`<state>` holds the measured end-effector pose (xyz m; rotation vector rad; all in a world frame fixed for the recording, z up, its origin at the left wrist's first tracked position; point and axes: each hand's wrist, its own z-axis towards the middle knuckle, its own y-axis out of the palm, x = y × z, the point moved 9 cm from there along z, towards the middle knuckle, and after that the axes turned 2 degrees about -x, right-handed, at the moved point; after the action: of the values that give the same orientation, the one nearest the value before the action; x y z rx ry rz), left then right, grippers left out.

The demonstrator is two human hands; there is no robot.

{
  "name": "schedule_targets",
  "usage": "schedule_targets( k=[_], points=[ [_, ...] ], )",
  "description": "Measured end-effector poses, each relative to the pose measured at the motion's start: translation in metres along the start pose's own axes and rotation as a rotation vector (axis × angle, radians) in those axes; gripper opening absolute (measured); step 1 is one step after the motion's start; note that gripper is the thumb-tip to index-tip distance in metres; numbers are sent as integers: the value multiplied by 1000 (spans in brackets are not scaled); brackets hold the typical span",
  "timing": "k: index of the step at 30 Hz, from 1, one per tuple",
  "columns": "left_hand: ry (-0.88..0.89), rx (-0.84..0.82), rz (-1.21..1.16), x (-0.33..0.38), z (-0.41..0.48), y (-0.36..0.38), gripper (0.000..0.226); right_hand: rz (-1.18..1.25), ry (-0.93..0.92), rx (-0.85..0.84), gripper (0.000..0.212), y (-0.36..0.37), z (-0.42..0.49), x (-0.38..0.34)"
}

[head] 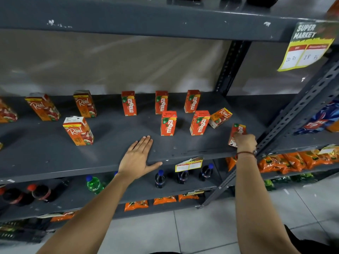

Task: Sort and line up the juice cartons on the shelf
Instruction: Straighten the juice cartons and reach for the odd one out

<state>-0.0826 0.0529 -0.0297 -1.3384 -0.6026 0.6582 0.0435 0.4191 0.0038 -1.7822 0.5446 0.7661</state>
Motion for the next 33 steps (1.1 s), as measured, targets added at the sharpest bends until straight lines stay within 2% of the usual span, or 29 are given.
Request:
schedule_targets(
  k=[5,8,13,15,17,18,21,25,29,33],
  points=[
    [-4,-1,12,0,0,-2,96,188,98,-153,81,9,12,4],
    [-10,-6,8,-1,0,-1,96,256,136,-199,84,20,10,12],
    [-9,-5,10,-2,-1,0,97,506,156,-201,69,31,-13,22],
    [-8,-8,17,-2,0,-1,98,682,149,-227,46,39,-34,26],
    [-13,-13,10,-3,1,0,99,845,65,-292,34,50,-61,24],
    [-11,-21,-7,-4,2,0,100,892,-7,-338,37,54,-76,21],
    [-6,-18,-68,-8,-2,-3,102,835,-244,-488,54,69,-120,1],
    [-64,17,-90,-28,-21,-10,96,636,-435,-715,58,115,-173,-46],
    [-99,-2,-103,-38,-34,-6,91,338,-708,-775,51,157,-211,-89],
    [-111,-32,-109,-35,-36,-3,88,169,-819,-794,49,185,-219,-117]
  ],
)
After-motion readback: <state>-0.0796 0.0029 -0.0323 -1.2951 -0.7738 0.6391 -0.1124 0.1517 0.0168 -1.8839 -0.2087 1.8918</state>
